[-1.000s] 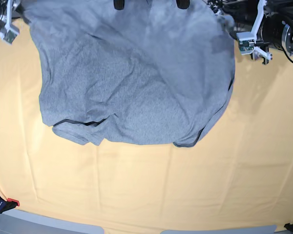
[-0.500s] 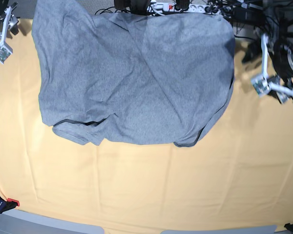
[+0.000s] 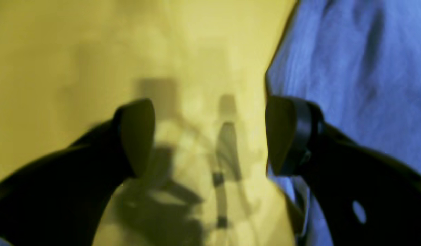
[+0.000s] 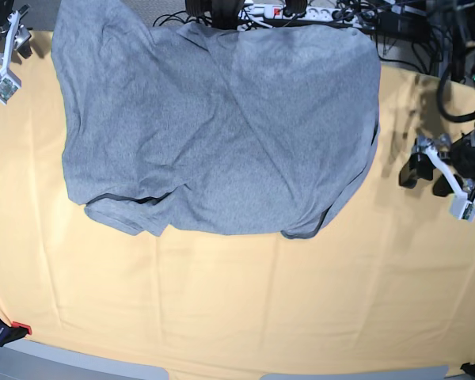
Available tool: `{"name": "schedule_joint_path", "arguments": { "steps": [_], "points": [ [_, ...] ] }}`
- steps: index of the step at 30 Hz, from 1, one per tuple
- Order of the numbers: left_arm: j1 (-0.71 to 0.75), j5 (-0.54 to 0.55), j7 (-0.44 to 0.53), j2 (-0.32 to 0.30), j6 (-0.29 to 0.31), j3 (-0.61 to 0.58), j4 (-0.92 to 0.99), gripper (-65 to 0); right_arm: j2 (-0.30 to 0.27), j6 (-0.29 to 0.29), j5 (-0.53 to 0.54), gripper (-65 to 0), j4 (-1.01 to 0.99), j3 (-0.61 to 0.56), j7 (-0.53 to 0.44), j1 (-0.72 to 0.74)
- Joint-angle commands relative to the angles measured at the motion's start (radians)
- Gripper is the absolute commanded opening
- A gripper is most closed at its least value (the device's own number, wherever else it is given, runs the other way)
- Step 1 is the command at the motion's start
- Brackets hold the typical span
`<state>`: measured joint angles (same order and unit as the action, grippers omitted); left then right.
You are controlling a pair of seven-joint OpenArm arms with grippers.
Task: Layout the t-shirt on the table in an organized manner, then fold the t-shirt properly
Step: 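Move both grippers to the shirt's hem corners and grasp them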
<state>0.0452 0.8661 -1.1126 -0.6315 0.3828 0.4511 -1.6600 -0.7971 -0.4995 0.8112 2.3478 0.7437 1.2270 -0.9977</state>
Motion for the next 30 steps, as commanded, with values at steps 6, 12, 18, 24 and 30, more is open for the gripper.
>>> {"name": "schedule_joint_path", "arguments": {
  "steps": [6, 12, 18, 24, 30],
  "points": [
    [-0.103, 0.131, 0.005, 0.055, 0.086, 0.007, 0.244, -15.4, -0.011, 0.003, -0.005, -23.2, 0.008, 0.011, -0.005, -0.005],
    [-0.112, 0.164, 0.006, 0.097, 0.158, -0.071, 0.354, -15.4, -0.012, 0.003, -0.005, -23.2, 0.008, 0.011, -0.018, -0.005],
    [-0.113, 0.196, -0.018, 0.119, 0.169, -0.239, 0.373, -15.4, -0.012, 0.004, -0.005, -23.2, 0.008, 0.011, -0.024, -0.005],
    [-0.146, 0.386, -0.177, 0.119, 0.306, -0.414, 0.371, -15.6, -0.012, 0.003, -0.005, -23.2, 0.008, 0.011, -0.055, -0.005],
    [-0.252, 0.381, -0.168, 0.118, 0.305, -0.423, 0.371, -38.4, 0.012, -0.008, -0.002, -23.2, 0.008, 0.01, -0.155, 0.083]
  ]
}}
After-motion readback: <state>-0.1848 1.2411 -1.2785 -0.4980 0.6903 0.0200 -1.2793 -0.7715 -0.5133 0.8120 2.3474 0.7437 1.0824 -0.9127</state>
